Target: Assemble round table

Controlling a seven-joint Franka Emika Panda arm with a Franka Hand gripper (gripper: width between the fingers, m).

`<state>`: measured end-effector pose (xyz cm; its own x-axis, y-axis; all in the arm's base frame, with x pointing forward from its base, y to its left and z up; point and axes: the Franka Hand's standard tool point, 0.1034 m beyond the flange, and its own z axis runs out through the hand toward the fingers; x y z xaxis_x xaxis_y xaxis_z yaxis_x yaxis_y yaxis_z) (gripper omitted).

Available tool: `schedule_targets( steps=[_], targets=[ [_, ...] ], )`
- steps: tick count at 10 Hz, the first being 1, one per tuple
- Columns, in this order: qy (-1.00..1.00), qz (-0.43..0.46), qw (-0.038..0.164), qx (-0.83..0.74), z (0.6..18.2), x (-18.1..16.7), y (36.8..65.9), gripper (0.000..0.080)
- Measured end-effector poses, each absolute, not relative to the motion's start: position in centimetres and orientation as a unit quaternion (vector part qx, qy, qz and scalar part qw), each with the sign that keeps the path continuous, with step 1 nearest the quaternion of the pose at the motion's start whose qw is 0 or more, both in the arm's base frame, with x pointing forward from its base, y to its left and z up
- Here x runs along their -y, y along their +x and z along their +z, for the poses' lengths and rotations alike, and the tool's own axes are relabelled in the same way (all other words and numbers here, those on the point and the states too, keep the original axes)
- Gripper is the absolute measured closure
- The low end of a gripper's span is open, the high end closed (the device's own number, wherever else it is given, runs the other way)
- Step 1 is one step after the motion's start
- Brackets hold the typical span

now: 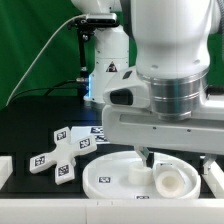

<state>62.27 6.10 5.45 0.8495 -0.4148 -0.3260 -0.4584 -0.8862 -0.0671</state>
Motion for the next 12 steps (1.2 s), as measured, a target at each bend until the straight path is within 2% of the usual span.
schedule_targets(
  steps=[3,4,5,7,9,12],
  targets=[
    [-0.933,0.278,0.072,-0.216,5.4,-5.2,60.8,0.0151],
    [-0.919,0.325,0.073,-0.209,5.2,-4.5,61.2,0.0151],
    [-0.918,0.331,0.072,-0.207,4.6,-4.4,62.4,0.0151],
    [-0.919,0.328,0.062,-0.208,5.2,-6.6,62.4,0.0151],
    [-0.929,0.313,0.061,-0.189,5.3,-7.7,62.6,0.0151],
    [-0.929,0.309,0.062,-0.195,4.5,-7.3,62.5,0.0151]
  ],
)
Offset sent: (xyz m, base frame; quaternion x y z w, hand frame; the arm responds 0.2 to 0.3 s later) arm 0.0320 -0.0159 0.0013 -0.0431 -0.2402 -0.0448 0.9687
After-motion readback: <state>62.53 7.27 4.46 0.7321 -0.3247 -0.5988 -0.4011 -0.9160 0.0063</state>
